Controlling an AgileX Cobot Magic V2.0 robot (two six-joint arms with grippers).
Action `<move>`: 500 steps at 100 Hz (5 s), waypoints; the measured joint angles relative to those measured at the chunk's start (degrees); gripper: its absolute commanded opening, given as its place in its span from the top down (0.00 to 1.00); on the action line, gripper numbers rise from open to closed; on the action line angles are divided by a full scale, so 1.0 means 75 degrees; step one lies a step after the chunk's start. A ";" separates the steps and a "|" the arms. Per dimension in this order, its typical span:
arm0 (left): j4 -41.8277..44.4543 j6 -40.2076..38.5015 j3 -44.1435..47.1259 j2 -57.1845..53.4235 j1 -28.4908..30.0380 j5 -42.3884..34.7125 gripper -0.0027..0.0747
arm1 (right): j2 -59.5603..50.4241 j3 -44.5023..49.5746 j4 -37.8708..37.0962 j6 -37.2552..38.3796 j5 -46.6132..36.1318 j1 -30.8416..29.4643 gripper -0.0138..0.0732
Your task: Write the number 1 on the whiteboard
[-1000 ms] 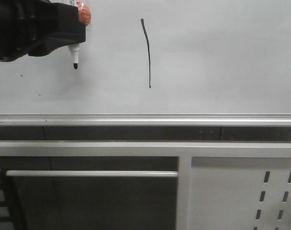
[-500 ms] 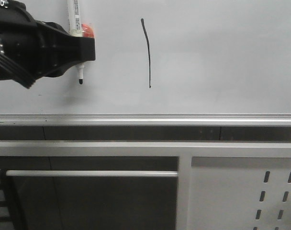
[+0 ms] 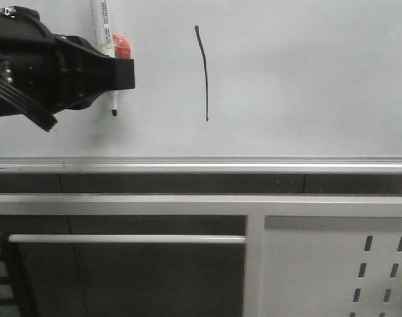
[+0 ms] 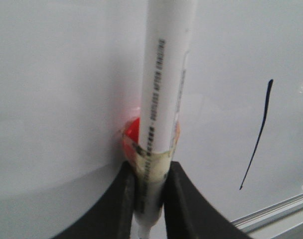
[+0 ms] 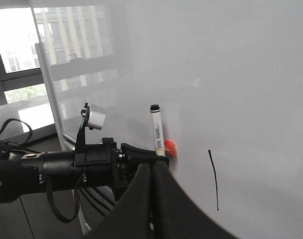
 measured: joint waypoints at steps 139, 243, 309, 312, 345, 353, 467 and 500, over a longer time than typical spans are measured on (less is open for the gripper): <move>-0.0257 0.0000 -0.0015 0.0061 -0.0015 -0.0108 0.57 | 0.0000 0.0000 0.0209 0.0000 -0.0017 0.0000 0.90; -0.1066 0.1449 -0.0015 -0.2545 -0.0782 0.1317 0.35 | -0.0060 0.0000 0.0209 0.0000 -0.0002 0.0000 0.90; -0.7297 0.9232 0.0085 -0.8826 -0.1007 0.3408 0.99 | -0.2428 0.0000 0.0287 -0.0011 0.0661 0.0000 0.90; -0.7639 0.9514 0.0139 -0.8980 -0.1007 0.3394 0.99 | -0.2489 0.0000 0.0287 -0.0011 0.0661 0.0000 0.90; -0.9544 1.0223 0.0717 -0.9678 -0.1007 0.3283 0.99 | -0.2664 0.0000 0.0350 -0.0011 0.0692 0.0000 0.90; -0.9629 1.0236 0.0733 -0.9678 -0.1007 0.3283 0.99 | -0.2664 0.0000 0.0360 -0.0011 0.0705 0.0000 0.90; -0.1483 0.4793 0.2358 -0.9725 0.0626 0.3528 0.99 | -0.2664 0.0000 0.0402 -0.0011 0.0647 0.0000 0.90; 0.3009 -0.1301 0.3415 -1.0038 0.3502 0.6409 0.99 | -0.2664 0.0000 0.0402 -0.0011 0.0634 0.0000 0.90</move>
